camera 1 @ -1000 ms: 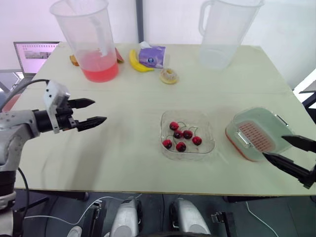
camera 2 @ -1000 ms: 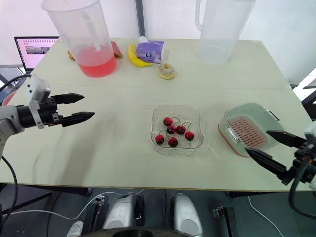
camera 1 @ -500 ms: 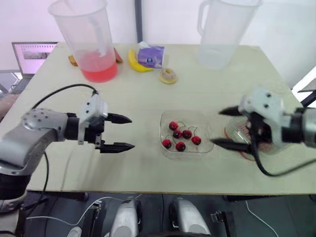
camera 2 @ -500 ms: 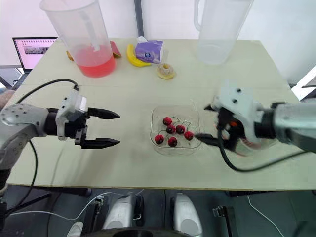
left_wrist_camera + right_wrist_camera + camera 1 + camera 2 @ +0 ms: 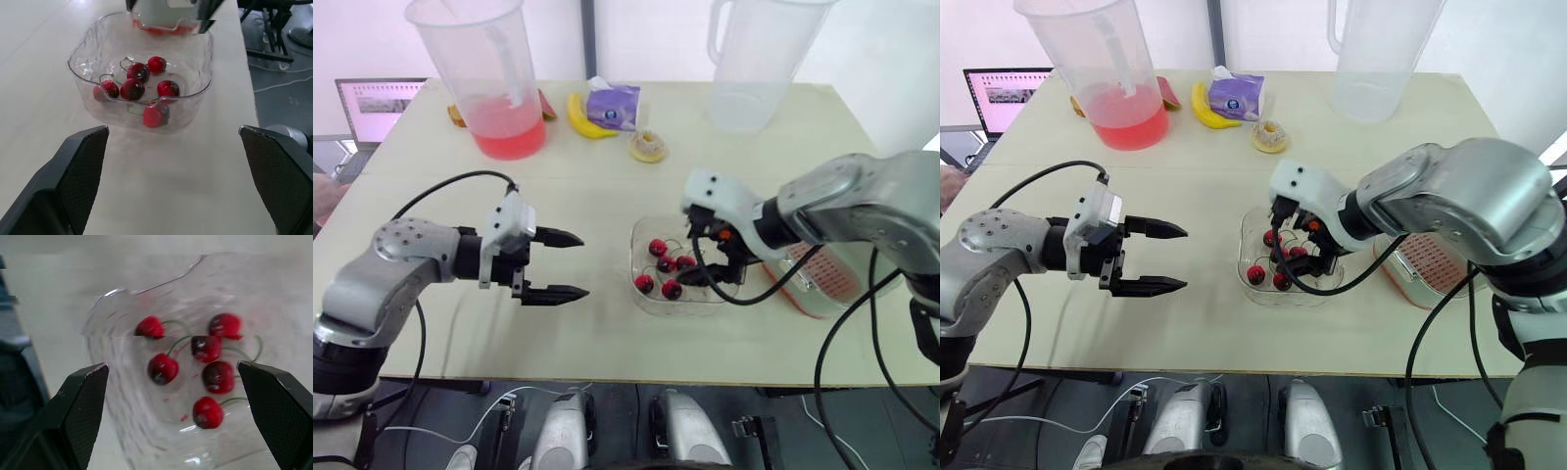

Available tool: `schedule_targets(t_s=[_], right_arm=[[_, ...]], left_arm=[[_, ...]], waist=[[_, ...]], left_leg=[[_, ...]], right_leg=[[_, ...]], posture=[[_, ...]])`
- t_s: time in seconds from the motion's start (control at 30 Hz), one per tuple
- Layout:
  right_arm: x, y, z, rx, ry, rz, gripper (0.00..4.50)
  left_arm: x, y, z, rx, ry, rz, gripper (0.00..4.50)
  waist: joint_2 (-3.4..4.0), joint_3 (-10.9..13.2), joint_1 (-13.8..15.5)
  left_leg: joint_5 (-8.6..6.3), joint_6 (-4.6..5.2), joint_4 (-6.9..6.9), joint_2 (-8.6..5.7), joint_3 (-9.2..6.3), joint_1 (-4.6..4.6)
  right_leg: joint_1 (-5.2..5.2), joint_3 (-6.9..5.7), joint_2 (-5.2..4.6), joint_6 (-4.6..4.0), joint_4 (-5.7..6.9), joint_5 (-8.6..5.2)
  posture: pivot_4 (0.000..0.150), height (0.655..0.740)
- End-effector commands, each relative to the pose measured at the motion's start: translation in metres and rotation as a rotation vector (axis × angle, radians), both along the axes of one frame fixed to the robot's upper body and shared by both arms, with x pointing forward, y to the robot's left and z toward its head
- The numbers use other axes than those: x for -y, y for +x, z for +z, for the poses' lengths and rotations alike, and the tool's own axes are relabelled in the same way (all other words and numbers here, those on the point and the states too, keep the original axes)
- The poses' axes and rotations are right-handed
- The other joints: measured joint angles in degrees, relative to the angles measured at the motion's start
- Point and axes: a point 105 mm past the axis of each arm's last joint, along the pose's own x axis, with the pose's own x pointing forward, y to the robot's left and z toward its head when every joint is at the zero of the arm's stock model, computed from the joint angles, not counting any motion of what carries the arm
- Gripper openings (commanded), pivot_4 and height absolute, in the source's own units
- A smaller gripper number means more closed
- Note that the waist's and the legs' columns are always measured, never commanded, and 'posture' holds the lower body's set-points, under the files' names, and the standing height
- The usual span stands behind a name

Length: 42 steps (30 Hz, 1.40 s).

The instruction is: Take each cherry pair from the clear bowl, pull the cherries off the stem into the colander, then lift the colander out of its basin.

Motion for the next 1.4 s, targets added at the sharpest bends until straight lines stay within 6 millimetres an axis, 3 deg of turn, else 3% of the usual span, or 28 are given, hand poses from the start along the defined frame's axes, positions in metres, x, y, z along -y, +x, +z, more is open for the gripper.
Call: schedule_targets(t_s=[0.03,0.17,0.27,0.57,0.97,1.2,1.33,1.4], right_arm=[[-0.005,0.005,0.0,0.042,-0.049,0.04,4.44],[-0.011,0.011,-0.009,0.042,-0.079,0.081,4.44],[-0.012,0.012,-0.013,0.035,-0.098,0.113,3.67],[-0.016,0.009,-0.023,0.002,-0.107,0.179,3.67],[-0.014,0.014,-0.067,-0.063,-0.204,0.238,3.67],[-0.012,0.018,-0.072,-0.066,-0.217,0.236,3.67],[-0.01,0.02,-0.074,-0.07,-0.224,0.236,2.41],[-0.011,0.021,-0.076,-0.073,-0.222,0.237,1.35]], left_arm=[[0.004,-0.003,0.007,0.037,-0.016,-0.022,4.5],[0.004,-0.005,0.003,0.033,-0.017,-0.023,4.5],[0.004,-0.006,0.003,0.033,-0.021,-0.021,4.5],[0.002,-0.008,0.0,0.036,-0.023,-0.014,4.5],[0.012,0.001,0.008,0.052,-0.03,-0.008,4.5],[0.013,0.001,0.01,0.055,-0.033,-0.002,4.5],[0.014,0.001,0.011,0.055,-0.037,0.001,4.5],[0.014,0.001,0.011,0.055,-0.038,0.002,4.5]], waist=[[0.0,0.0,0.04],[0.0,0.0,-0.06],[0.0,0.0,-0.07],[0.0,0.0,-0.07],[0.0,-0.01,-0.05],[0.0,-0.01,-0.09],[0.0,-0.01,-0.08],[0.0,-0.01,-0.07]], left_leg=[[0.0,0.0,0.0,0.0,-0.01,0.0],[-0.01,0.02,0.0,-0.01,0.01,0.0],[-0.01,0.01,0.0,0.0,0.01,0.0],[-0.01,0.01,0.0,0.0,0.01,0.0],[-0.01,0.01,0.01,-0.01,0.0,0.0],[0.01,-0.01,0.01,0.0,-0.01,0.0],[0.01,-0.01,0.01,0.0,0.0,0.0],[0.01,-0.01,0.01,-0.01,0.0,0.0]], right_leg=[[0.0,0.0,0.01,0.0,0.0,0.0],[0.0,0.0,0.01,0.0,0.0,0.0],[-0.01,0.0,0.02,0.0,0.02,0.0],[-0.02,0.0,0.01,0.0,0.02,0.0],[0.0,-0.02,0.04,0.0,0.03,0.0],[-0.01,-0.02,0.05,0.0,0.05,0.0],[-0.01,-0.02,0.04,0.0,0.05,0.0],[-0.01,-0.02,0.04,0.0,0.05,0.0]], posture=[[0.15,0.74],[0.15,0.74],[0.15,0.74],[0.15,0.74],[0.15,0.74],[0.15,0.74],[0.15,0.74],[0.15,0.74]])
